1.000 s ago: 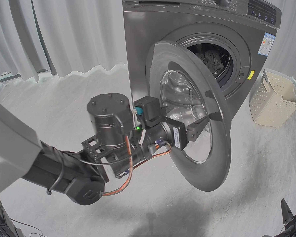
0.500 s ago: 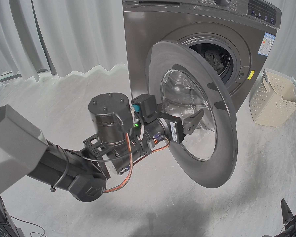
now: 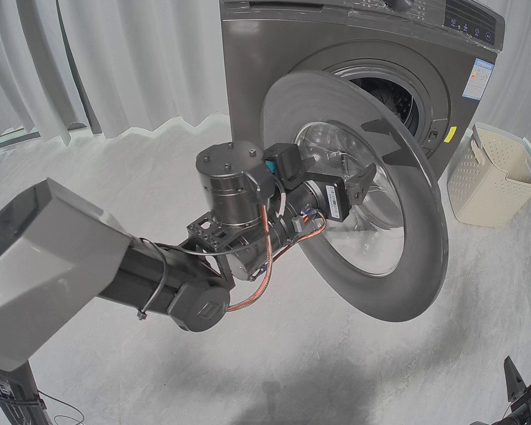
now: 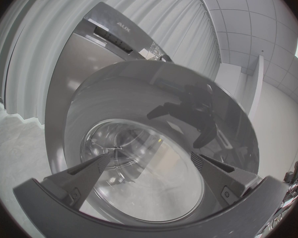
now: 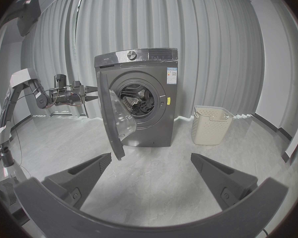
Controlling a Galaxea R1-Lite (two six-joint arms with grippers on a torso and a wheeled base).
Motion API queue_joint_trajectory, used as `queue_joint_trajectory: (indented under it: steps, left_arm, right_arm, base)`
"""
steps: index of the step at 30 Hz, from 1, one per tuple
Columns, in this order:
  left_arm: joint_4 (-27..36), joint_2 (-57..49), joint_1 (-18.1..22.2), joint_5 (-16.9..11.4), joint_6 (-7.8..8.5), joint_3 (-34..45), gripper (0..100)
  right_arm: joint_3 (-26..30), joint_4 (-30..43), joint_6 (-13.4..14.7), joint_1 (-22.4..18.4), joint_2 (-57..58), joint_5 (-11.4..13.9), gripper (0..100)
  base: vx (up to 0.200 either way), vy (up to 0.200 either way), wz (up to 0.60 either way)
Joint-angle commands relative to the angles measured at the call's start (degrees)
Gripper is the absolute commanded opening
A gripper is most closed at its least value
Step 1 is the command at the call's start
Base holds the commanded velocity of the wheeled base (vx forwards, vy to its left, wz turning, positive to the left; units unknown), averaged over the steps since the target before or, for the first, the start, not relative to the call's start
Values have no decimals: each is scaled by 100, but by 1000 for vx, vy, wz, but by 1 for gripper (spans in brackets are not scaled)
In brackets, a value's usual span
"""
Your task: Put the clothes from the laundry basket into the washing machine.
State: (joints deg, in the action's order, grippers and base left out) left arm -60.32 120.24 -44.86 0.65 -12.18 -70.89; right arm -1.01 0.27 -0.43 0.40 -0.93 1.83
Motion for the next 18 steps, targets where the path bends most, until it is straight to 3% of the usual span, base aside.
queue_joint_trajectory:
  steps: [1, 8, 13, 17, 18]
  left_arm:
    - [47, 334, 65, 41, -13, -118, 100]
    - [293, 281, 153, 199, 5, -197, 100]
    - [328, 554, 215, 322, -13, -848, 100]
    - [363, 835, 232, 454, -144, -1419, 100]
    - [460, 984, 232, 595, -224, -1718, 100]
  right_arm:
    - [92, 0, -1, 4, 93, 2, 100]
    - [92, 0, -1, 4, 93, 2, 100]
    - [92, 0, -1, 4, 93, 2, 100]
    - [92, 0, -1, 4, 93, 2, 100]
    - [92, 0, -1, 4, 93, 2, 100]
  base:
    - [0, 0, 0]
    - [0, 0, 0]
    - [0, 0, 0]
    - [0, 0, 0]
    - [0, 0, 0]
